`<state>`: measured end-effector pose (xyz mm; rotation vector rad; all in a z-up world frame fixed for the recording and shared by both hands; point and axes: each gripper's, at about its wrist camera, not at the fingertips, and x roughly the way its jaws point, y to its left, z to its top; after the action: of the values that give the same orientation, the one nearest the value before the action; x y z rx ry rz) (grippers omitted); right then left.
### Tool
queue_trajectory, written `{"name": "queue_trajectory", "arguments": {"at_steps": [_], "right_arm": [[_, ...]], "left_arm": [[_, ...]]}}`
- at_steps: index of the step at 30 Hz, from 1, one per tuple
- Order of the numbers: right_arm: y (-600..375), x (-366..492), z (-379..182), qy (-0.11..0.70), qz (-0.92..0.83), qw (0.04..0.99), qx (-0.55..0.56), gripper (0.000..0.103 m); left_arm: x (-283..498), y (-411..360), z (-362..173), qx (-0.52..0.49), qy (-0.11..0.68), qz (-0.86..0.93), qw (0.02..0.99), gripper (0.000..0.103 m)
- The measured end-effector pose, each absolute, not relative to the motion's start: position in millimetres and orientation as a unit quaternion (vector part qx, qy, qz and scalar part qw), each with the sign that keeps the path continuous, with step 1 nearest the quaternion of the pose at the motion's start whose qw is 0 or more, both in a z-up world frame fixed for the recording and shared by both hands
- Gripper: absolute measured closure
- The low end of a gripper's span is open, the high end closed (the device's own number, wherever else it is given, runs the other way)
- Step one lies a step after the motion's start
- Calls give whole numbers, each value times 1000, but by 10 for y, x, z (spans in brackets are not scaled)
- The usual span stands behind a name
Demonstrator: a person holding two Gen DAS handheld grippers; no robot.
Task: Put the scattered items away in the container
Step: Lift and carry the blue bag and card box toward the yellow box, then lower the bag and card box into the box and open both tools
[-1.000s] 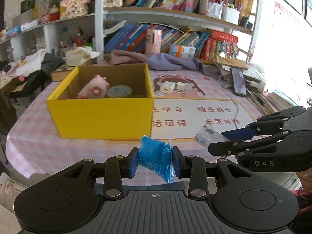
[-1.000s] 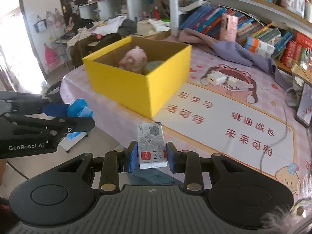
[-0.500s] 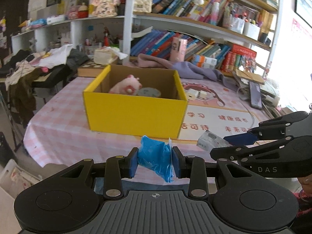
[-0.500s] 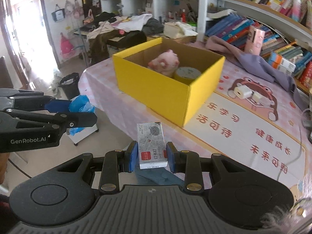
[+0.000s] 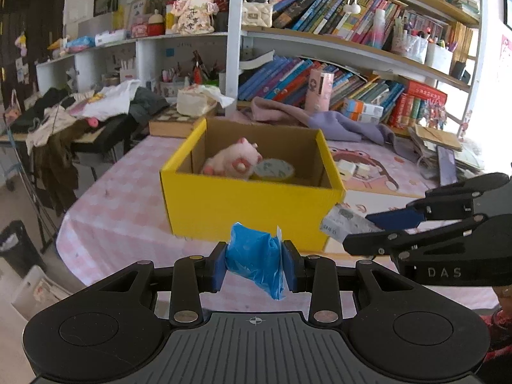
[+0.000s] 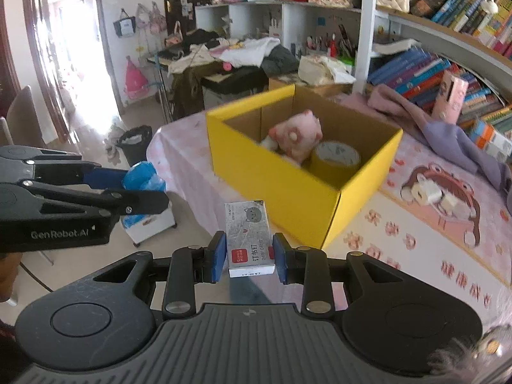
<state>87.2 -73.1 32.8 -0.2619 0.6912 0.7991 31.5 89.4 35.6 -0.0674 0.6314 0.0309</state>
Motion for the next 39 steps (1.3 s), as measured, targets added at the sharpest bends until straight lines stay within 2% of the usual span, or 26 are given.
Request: {"name": "queue_trajectory", "arguments": {"at_steps": [10, 15, 25, 39], "right_arm": [[-760, 1763, 533, 292, 370, 877, -98, 74], [-705, 2263, 505, 294, 363, 880, -88, 74], [-354, 3019, 188, 322, 365, 864, -125, 74], [134, 3575, -316, 388, 366, 815, -226, 73]], "left_arm": [[1131, 778, 527, 13, 292, 7, 956, 69], [1562, 672, 491, 31, 308, -8, 951, 69], [2168, 571, 123, 27, 376, -34, 925, 69], [2575, 540, -190, 16, 440, -48, 896, 68]]}}
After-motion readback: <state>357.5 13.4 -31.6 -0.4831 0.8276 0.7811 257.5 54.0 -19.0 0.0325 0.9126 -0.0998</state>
